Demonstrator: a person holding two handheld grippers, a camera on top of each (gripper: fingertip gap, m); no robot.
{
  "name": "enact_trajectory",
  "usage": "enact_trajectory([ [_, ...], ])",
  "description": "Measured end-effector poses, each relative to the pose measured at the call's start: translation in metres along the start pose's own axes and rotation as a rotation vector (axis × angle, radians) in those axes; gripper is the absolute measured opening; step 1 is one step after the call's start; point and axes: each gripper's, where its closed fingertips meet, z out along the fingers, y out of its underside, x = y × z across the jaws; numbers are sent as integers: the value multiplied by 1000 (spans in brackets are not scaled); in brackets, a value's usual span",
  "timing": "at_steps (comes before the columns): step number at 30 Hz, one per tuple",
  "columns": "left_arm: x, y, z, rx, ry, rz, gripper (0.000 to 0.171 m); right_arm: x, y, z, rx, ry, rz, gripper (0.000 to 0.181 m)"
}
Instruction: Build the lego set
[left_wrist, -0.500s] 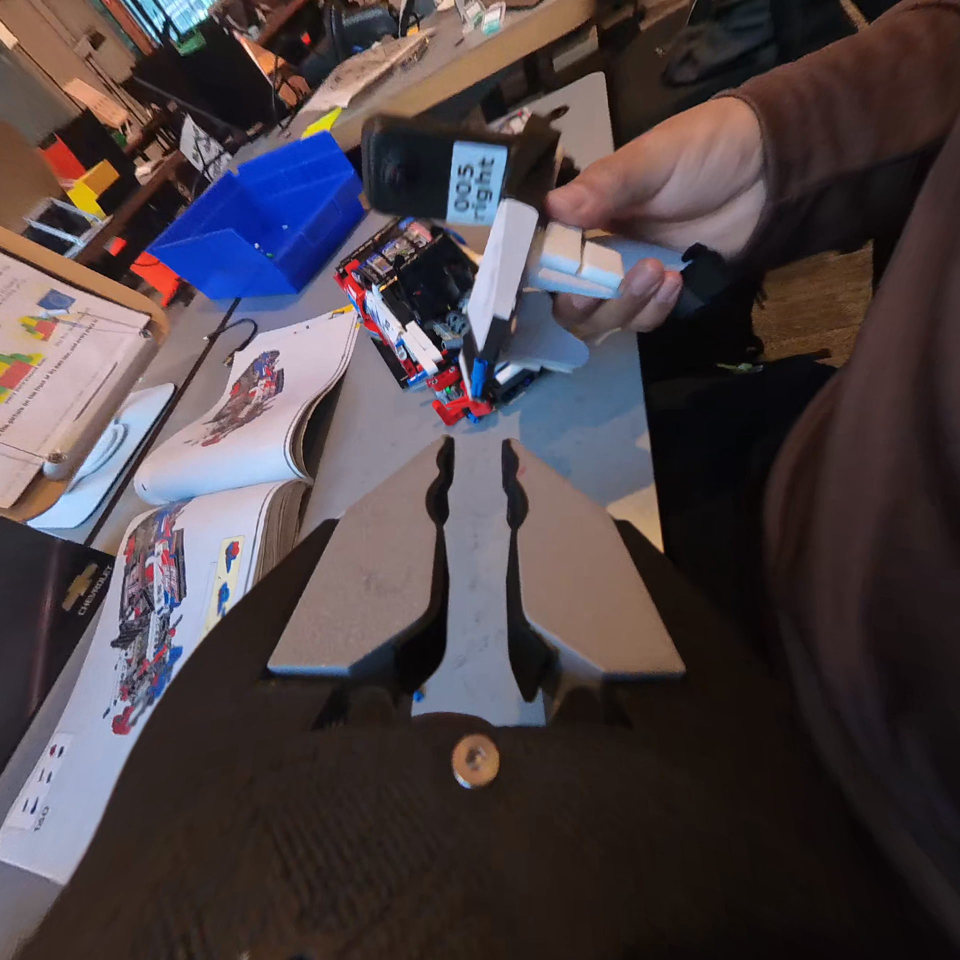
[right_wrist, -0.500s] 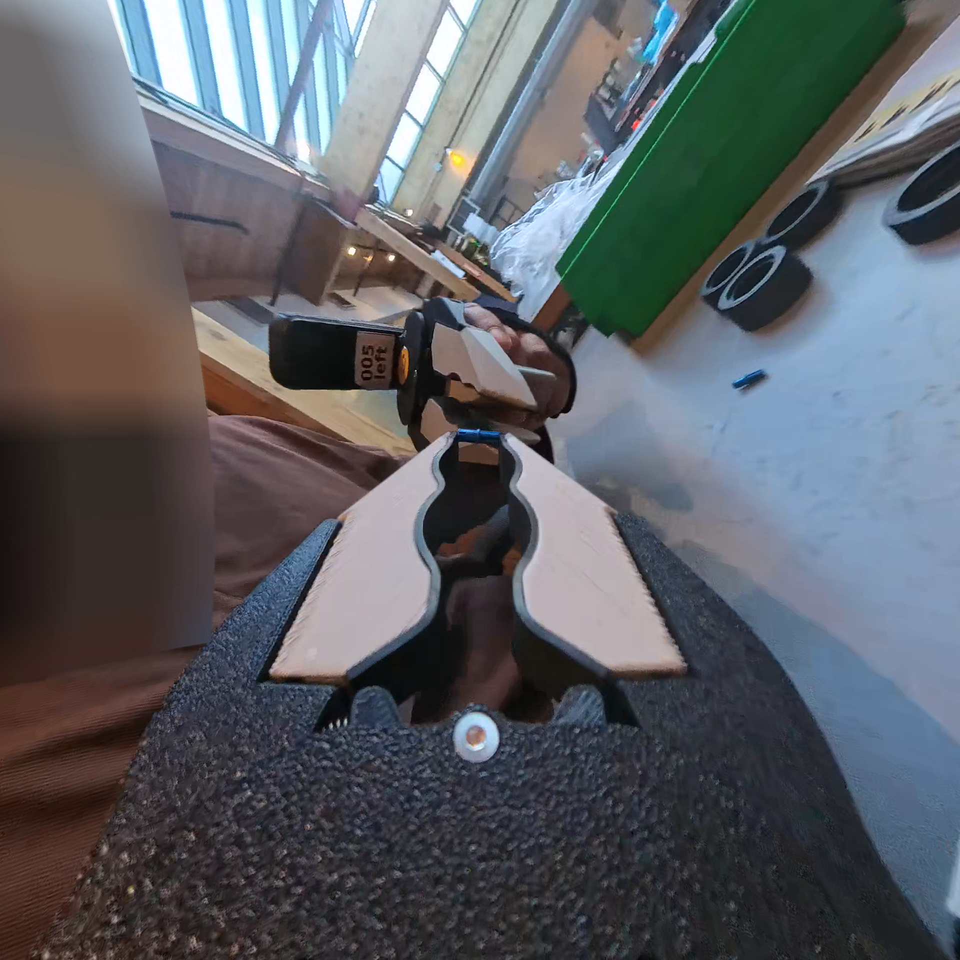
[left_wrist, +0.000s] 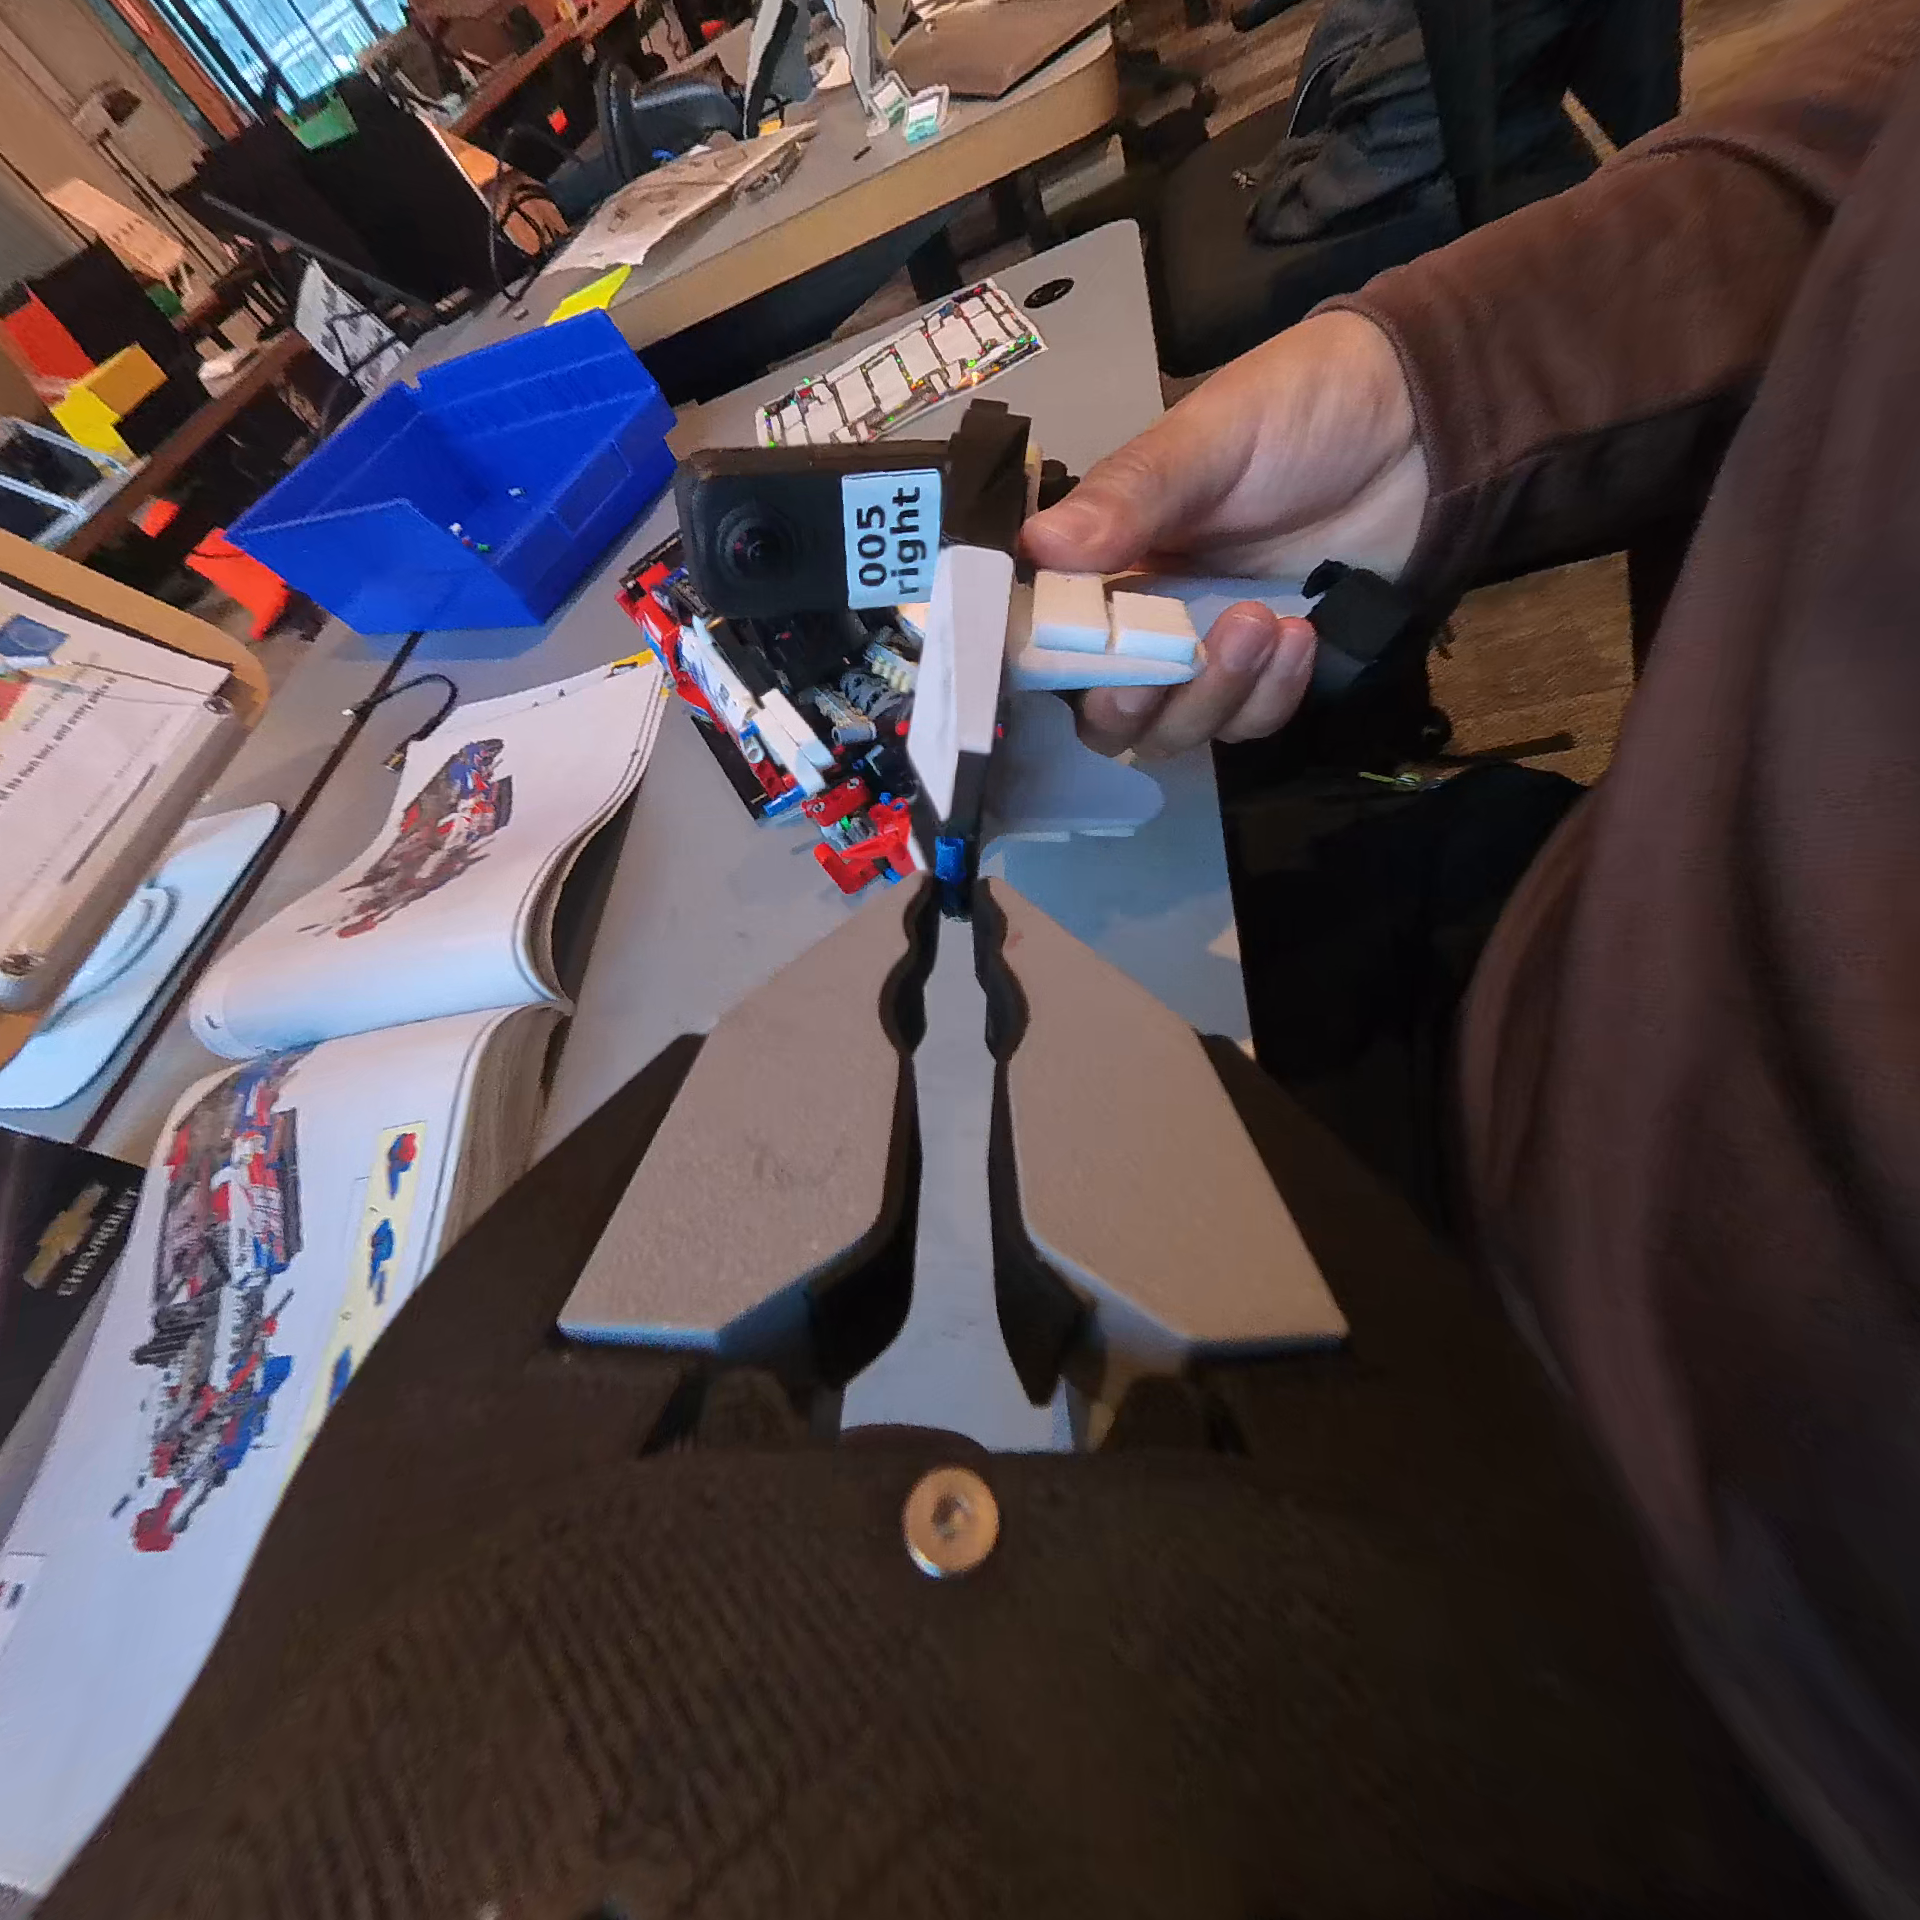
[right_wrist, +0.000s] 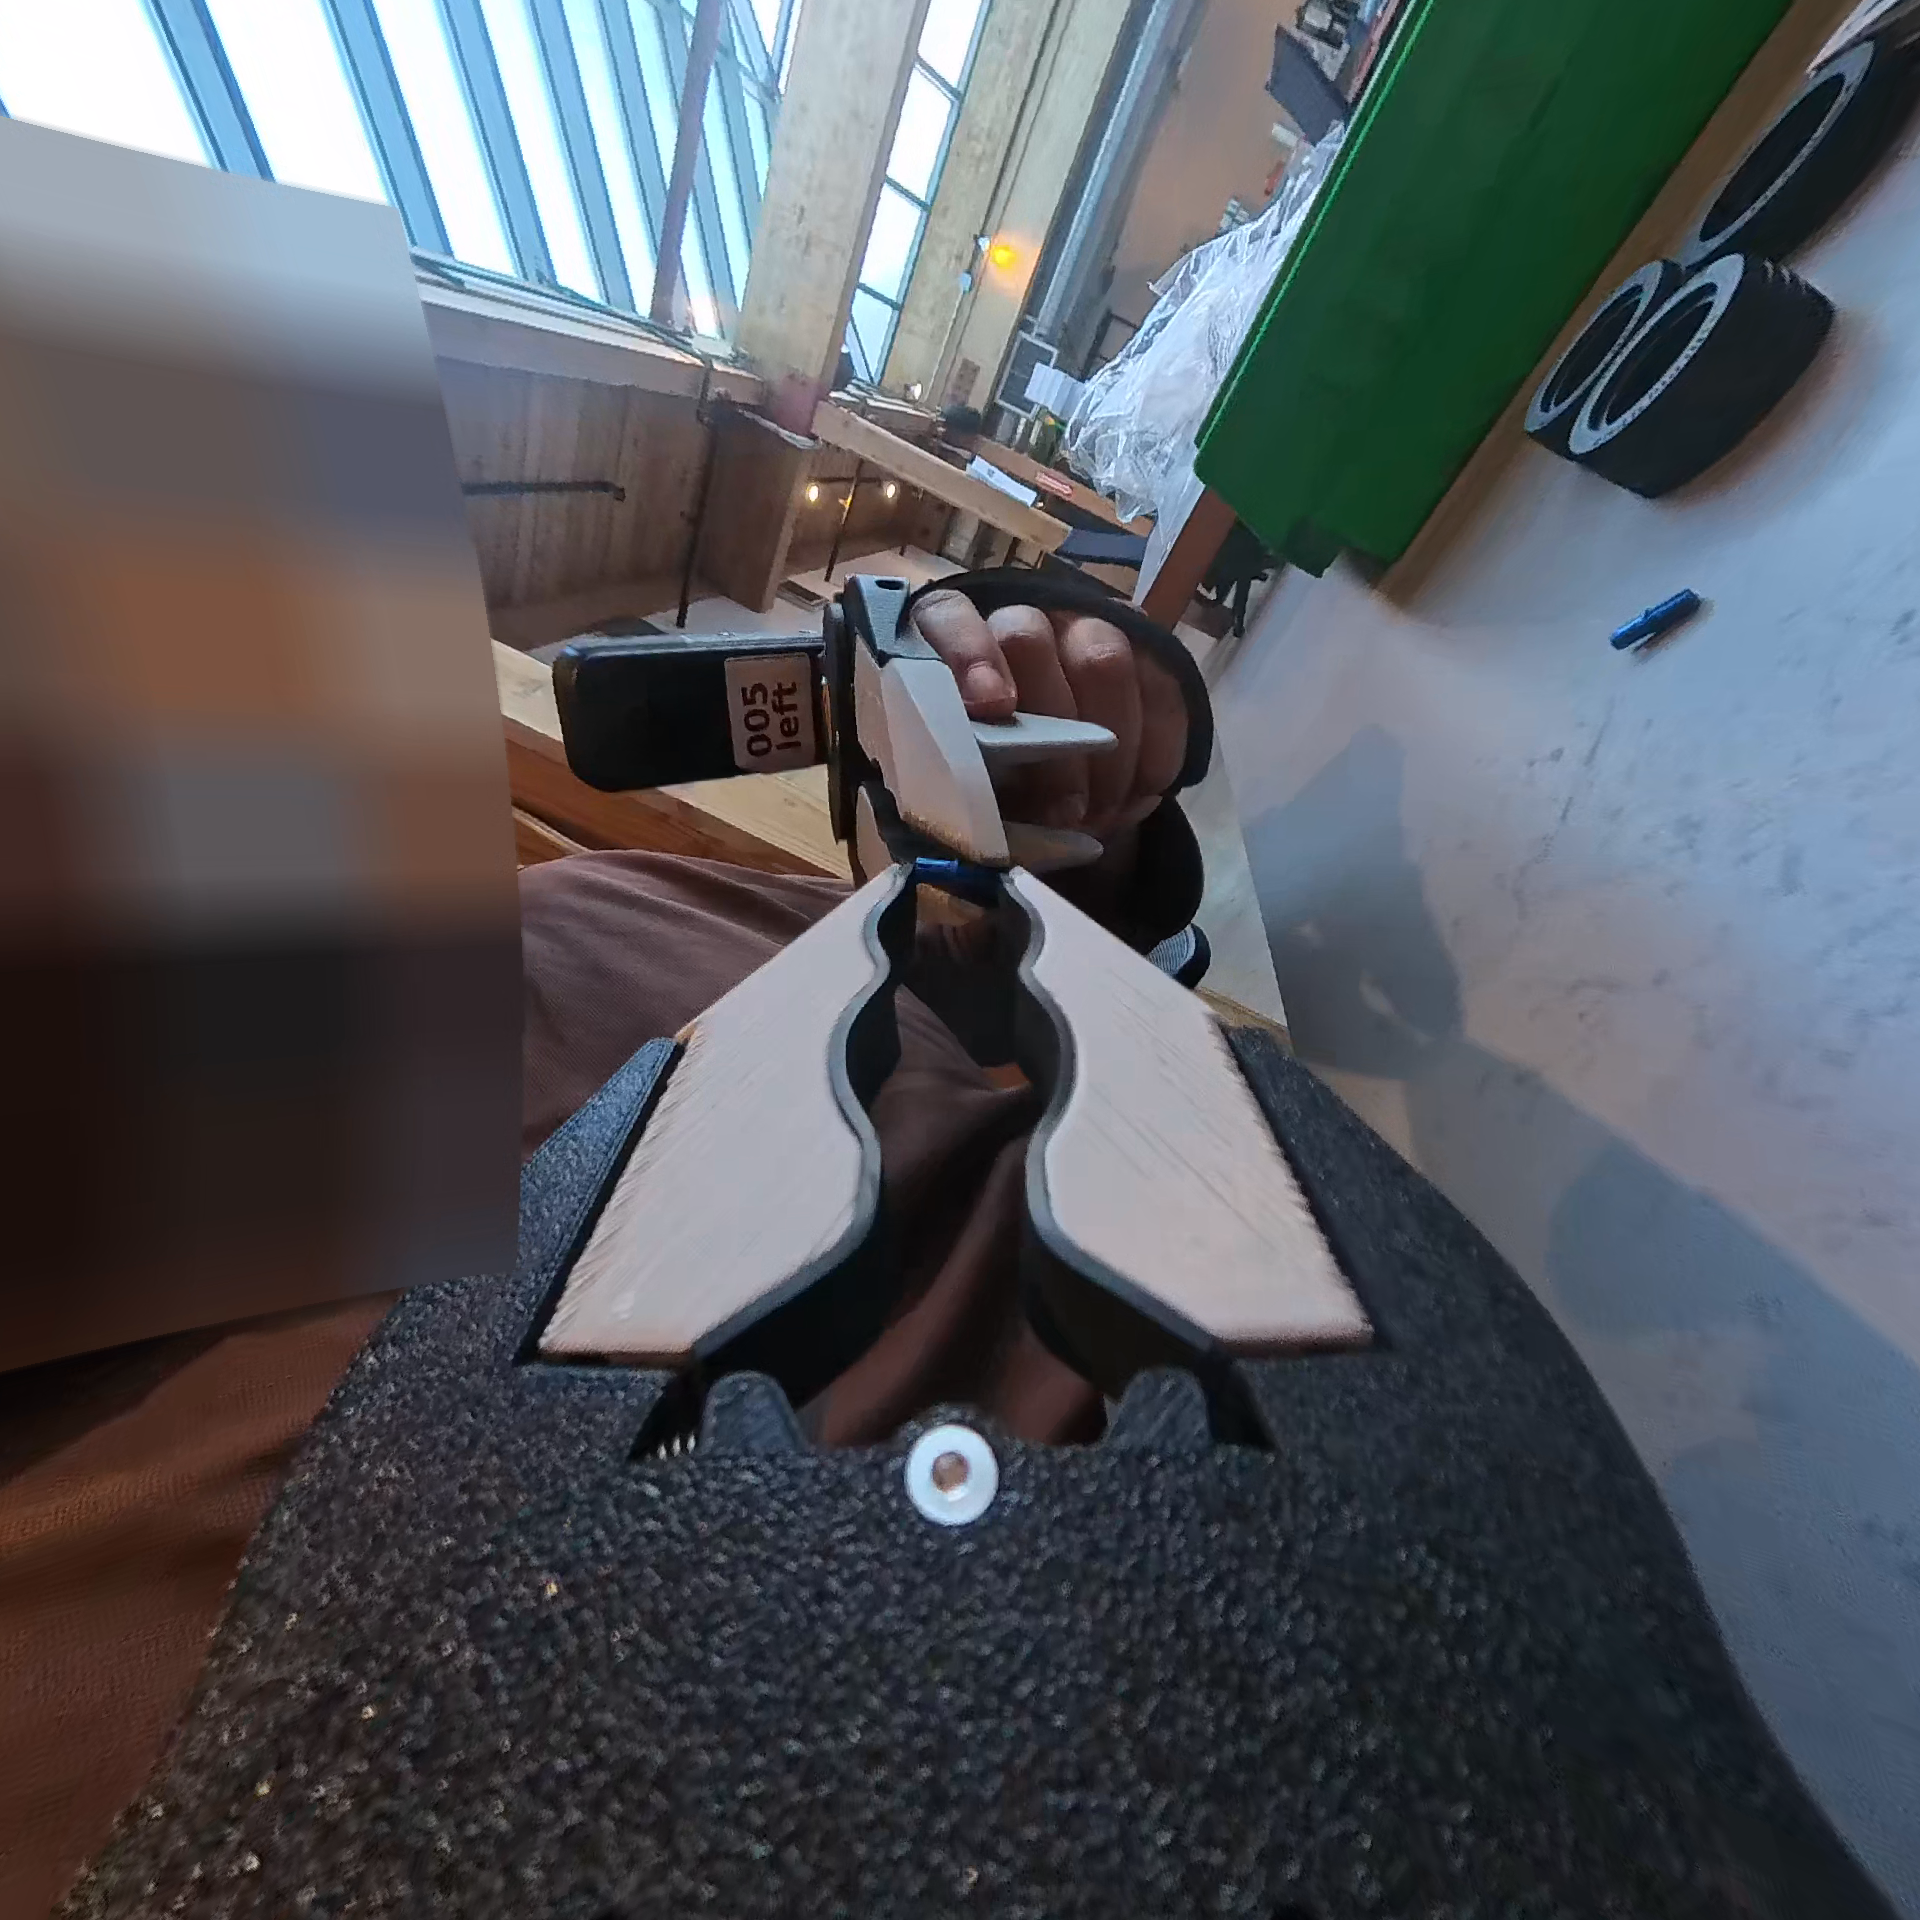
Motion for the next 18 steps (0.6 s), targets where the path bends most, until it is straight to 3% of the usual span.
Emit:
enact_trajectory([
  [6, 3, 7, 2, 5, 41, -89, 3, 8, 4, -1, -44, 66, -24, 15],
  [18, -1, 3, 14, 56, 83, -96, 2, 10, -2, -12, -38, 69, -12, 15],
])
